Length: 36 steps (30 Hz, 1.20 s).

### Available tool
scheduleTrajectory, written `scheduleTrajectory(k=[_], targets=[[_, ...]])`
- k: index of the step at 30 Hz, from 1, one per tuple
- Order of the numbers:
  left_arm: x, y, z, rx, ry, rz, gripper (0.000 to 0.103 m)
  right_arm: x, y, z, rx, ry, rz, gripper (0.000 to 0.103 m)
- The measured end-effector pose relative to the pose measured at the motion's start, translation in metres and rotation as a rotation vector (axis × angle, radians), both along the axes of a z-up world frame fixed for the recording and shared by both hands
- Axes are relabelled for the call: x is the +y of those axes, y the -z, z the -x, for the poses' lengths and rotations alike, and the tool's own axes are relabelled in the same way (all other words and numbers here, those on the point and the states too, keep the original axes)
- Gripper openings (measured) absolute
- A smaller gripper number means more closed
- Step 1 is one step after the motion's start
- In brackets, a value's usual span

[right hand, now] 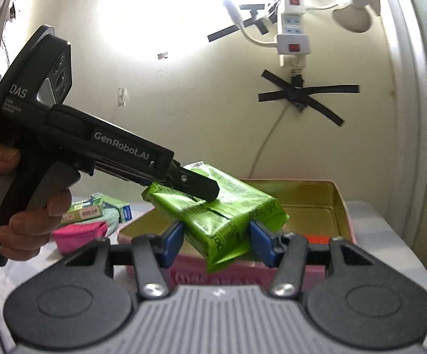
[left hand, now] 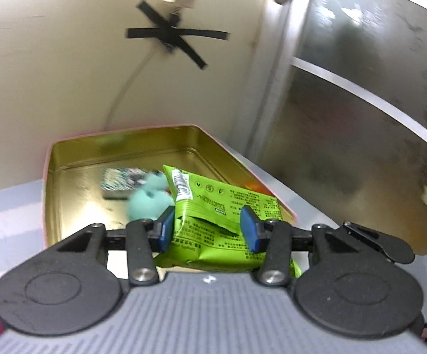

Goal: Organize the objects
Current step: 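Carry the snack pack with both grippers and drop it into the pink tin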

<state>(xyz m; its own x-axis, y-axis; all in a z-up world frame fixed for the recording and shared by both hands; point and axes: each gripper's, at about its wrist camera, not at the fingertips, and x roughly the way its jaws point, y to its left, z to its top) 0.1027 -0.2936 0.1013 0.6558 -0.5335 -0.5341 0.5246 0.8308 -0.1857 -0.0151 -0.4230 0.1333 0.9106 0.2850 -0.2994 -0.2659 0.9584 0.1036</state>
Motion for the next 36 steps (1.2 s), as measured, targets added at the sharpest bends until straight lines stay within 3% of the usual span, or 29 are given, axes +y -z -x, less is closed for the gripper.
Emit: scheduleTrajectory(k=[6,10,12,15,18,22,26,36], targets=[[0.013,0.004,-0.042,0.01,-0.079,-0.02,0.049,0.017,0.009,-0.057,0.028,-0.003,0.007,0.051],[0.011,0.007,-0.079,-0.043,-0.178,-0.057,0.068,0.032,0.014,-0.11,0.049,0.052,0.04,0.056],[0.012,0.017,-0.094,-0.01,-0.237,-0.059,0.068,0.032,0.019,-0.125,0.072,0.059,-0.005,0.057],[0.016,0.031,-0.092,0.007,-0.241,-0.024,0.068,0.031,0.031,-0.122,0.073,0.041,-0.041,0.058],[0.011,0.041,-0.083,-0.04,-0.251,-0.065,0.068,0.034,0.039,-0.12,0.069,0.043,0.03,0.058],[0.008,0.052,-0.08,-0.045,-0.251,-0.098,0.068,0.031,0.042,-0.12,0.093,0.03,0.01,0.058],[0.008,0.05,-0.076,-0.084,-0.277,-0.131,0.068,0.029,0.044,-0.122,0.096,0.036,0.0,0.058],[0.029,0.033,-0.041,-0.086,-0.376,-0.159,0.068,0.019,0.042,-0.11,0.128,0.067,-0.11,0.058]])
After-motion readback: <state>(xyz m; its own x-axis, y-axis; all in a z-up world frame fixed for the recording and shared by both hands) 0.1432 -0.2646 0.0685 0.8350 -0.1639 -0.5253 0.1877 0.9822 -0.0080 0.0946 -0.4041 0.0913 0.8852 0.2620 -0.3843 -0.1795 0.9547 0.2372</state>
